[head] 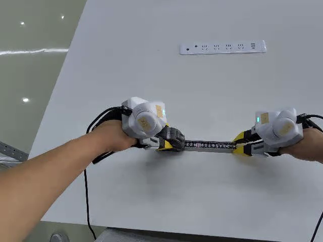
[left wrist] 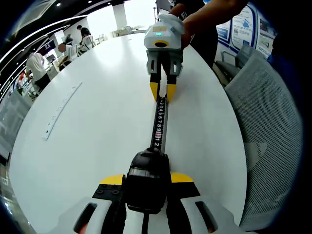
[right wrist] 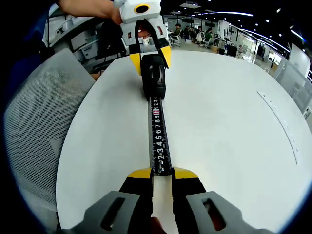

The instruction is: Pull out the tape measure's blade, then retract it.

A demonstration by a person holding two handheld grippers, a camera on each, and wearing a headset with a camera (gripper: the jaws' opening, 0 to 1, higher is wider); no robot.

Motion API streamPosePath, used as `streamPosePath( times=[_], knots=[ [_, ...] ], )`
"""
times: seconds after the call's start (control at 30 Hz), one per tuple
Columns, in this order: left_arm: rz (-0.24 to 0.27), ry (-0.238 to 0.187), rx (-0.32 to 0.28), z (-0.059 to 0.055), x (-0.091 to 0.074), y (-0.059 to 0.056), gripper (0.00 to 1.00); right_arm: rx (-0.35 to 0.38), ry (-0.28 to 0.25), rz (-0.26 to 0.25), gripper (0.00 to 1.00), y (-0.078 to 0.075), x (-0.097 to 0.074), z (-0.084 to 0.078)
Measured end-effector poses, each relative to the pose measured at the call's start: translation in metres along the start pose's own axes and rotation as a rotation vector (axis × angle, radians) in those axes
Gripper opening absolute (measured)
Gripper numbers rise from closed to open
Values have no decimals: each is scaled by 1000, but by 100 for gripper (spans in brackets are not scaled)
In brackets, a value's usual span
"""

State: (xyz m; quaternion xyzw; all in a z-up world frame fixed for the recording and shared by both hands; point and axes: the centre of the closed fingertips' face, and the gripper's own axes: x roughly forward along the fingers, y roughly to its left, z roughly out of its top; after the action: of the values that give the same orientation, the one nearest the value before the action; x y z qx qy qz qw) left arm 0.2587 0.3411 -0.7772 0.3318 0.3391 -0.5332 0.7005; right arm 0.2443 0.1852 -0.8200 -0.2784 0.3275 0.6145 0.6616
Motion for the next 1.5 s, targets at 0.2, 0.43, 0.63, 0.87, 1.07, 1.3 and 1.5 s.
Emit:
streamPosePath(
  times=[0.2, 0.43, 0.63, 0.87, 1.07, 1.3, 1.5],
  knots=[
    [0, 2, 1, 0, 0, 0, 27, 6, 2, -1, 10, -1, -4, -6],
    [-2, 5, 2, 0, 0, 0, 27, 12, 5, -2, 10, -2, -11, -13],
    [-2, 7, 3, 0, -1, 0, 27, 18, 9, -2, 10, -3, -17, -19],
    [-2, 10, 4, 0, 0, 0, 27, 29, 14, -5, 10, -4, -25, -29],
    [-3, 12, 4, 0, 0, 0, 27, 34, 20, -6, 10, -6, -30, -35],
    [-5, 13, 2, 0, 0, 0, 27, 39, 25, -3, 9, -6, -37, -43],
    [-5, 13, 1, 0, 0, 0, 27, 41, 35, -3, 9, -8, -43, -49]
  ],
)
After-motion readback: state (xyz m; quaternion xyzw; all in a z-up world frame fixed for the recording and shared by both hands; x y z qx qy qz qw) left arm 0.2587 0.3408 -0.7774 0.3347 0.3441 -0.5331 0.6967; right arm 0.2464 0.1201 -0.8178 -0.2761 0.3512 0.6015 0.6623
